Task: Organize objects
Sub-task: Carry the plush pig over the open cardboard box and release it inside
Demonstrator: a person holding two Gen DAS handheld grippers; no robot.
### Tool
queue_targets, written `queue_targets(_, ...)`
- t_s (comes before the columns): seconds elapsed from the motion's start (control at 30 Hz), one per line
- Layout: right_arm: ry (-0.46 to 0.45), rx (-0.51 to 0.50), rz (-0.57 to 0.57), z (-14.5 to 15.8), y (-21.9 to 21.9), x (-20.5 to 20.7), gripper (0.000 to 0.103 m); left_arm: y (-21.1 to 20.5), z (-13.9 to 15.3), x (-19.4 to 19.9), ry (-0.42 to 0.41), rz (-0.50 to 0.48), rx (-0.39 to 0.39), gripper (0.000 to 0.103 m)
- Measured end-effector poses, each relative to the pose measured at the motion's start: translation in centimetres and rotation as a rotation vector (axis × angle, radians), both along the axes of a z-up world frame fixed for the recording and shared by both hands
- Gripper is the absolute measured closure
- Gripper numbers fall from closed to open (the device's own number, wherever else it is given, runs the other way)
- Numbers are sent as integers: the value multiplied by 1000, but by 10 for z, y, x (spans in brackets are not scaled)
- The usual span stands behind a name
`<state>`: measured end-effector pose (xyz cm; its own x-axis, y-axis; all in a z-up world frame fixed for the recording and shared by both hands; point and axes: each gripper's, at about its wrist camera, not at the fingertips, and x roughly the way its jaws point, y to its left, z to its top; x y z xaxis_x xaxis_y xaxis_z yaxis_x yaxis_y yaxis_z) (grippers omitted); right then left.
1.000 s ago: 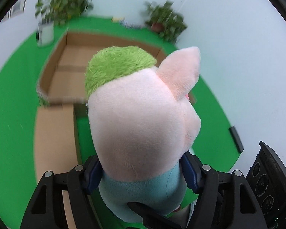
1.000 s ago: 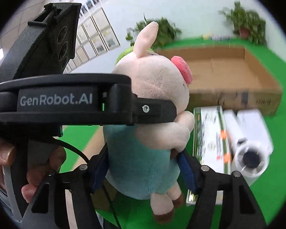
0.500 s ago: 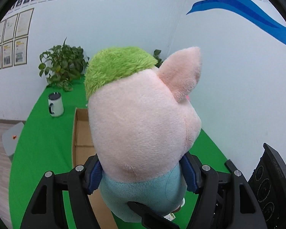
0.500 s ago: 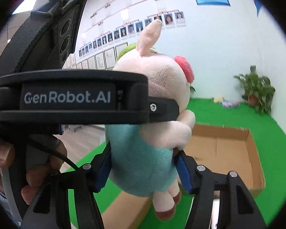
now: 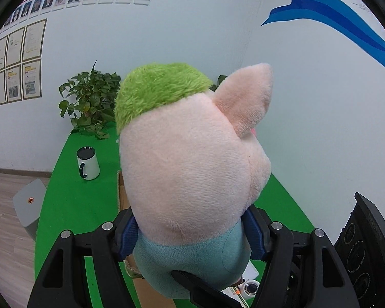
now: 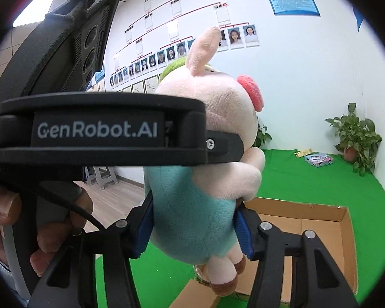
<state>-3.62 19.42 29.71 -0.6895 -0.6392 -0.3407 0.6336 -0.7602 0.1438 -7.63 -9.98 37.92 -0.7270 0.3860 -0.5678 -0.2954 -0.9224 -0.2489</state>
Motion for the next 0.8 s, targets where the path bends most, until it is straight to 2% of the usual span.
queue_targets(0.13, -55, 2, 13, -11, -5, -26, 49, 4, -9, -22, -51, 9, -11, 37)
queue_targets(0.17, -65, 1, 15, -13, -8, -22, 49, 8, -15, -25, -62, 11, -14, 37)
queue_targets(0.27, -117, 5, 16, -29, -9, -49, 49, 14, -31, -39, -118, 15, -11, 37)
queue_targets(0.43, -238, 15, 33, -65, -10, -87, 49, 26, -78, -67, -228, 29, -20, 37)
queue_targets(0.57, -364, 22, 61, -101, -10, -117, 49, 31, -137, -102, -342, 45, -38, 37)
queue_targets(0.6, -401, 22, 67, -113, -10, -124, 49, 29, -168, -122, -369, 46, -43, 37)
queue_targets(0.7, -488, 18, 79, -145, -8, -141, 49, 38, -218, -137, -452, 55, -65, 37)
queue_targets(0.8, -578, 3, 96, -178, -4, -159, 49, 48, -252, -141, -529, 64, -95, 37)
